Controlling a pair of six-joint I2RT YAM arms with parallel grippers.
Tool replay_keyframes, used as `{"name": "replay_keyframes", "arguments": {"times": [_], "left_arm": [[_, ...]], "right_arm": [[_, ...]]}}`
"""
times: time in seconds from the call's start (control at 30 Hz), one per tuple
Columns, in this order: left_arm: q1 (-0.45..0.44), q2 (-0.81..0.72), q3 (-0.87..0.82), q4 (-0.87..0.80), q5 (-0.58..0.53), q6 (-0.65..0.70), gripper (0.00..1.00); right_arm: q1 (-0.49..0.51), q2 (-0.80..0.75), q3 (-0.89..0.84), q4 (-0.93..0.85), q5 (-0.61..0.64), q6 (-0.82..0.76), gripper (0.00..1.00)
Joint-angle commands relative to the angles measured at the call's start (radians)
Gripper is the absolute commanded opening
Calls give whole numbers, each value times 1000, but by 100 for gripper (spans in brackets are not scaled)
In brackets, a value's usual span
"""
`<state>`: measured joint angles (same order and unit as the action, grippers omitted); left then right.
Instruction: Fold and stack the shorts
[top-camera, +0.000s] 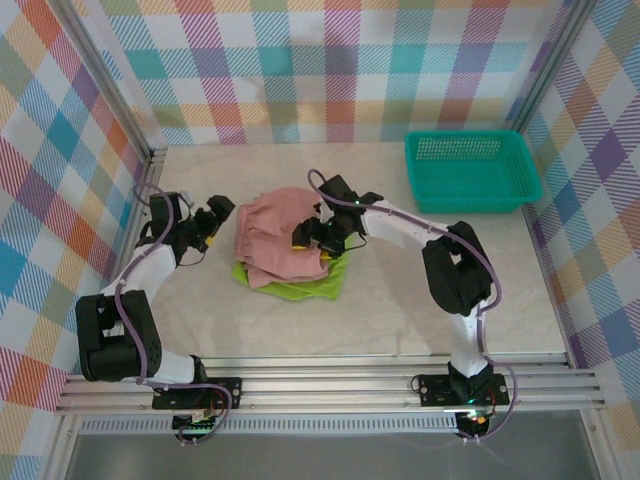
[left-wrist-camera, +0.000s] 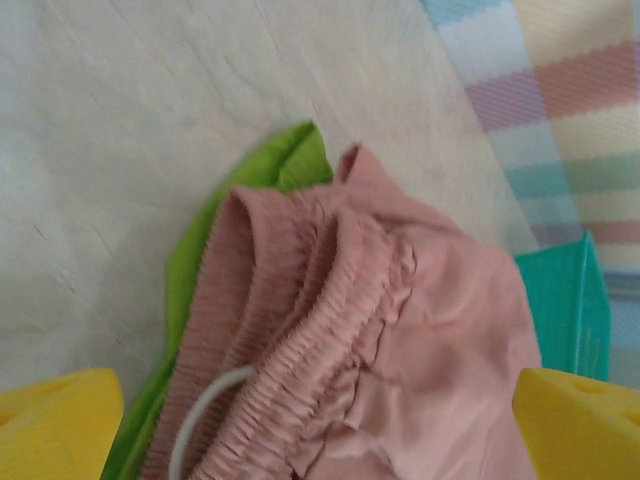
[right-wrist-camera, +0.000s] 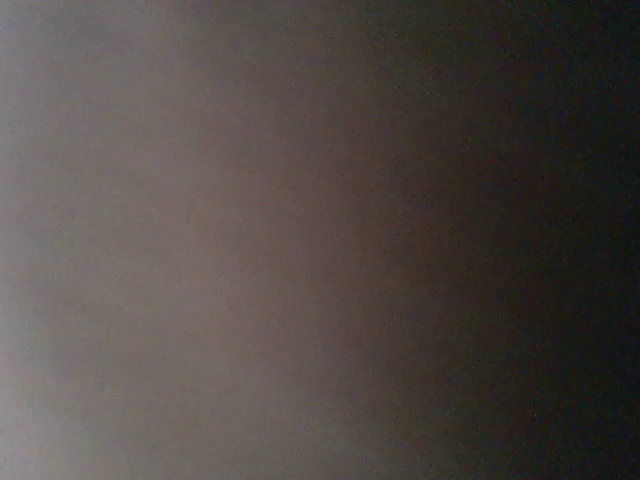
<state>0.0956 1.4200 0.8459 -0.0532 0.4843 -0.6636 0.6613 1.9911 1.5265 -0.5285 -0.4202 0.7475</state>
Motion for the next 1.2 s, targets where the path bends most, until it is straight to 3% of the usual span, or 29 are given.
{"name": "replay_keyframes", "arguments": {"times": [0.0, 0.1, 0.23, 0.47, 0.6, 0.77, 1.03, 1.17], "left_arm": [[-61, 2, 20, -58, -12, 28, 100], [-114, -14, 51, -123, -36, 35, 100], [-169, -96, 56, -170, -71, 33, 100], [-270, -128, 11, -177, -114, 23, 100], [-328, -84, -42, -102, -131, -27, 100], [-374, 5, -68, -53, -167, -30, 100], [-410, 136, -110, 15, -187, -47, 100], [-419, 133, -120, 13, -199, -44, 100]], "right_arm": [[-44, -87, -31, 11, -9, 25, 71], [-60, -110, -7, 24, -21, 17, 82], [-75, -77, 46, 40, -52, 2, 85], [-129, 60, 158, 72, -58, 47, 80], [-129, 160, 270, 18, -76, 60, 77], [-131, 181, 282, 17, -13, 63, 73], [-132, 182, 360, 45, 76, -67, 19], [-131, 114, 319, 81, 175, -210, 8]]}}
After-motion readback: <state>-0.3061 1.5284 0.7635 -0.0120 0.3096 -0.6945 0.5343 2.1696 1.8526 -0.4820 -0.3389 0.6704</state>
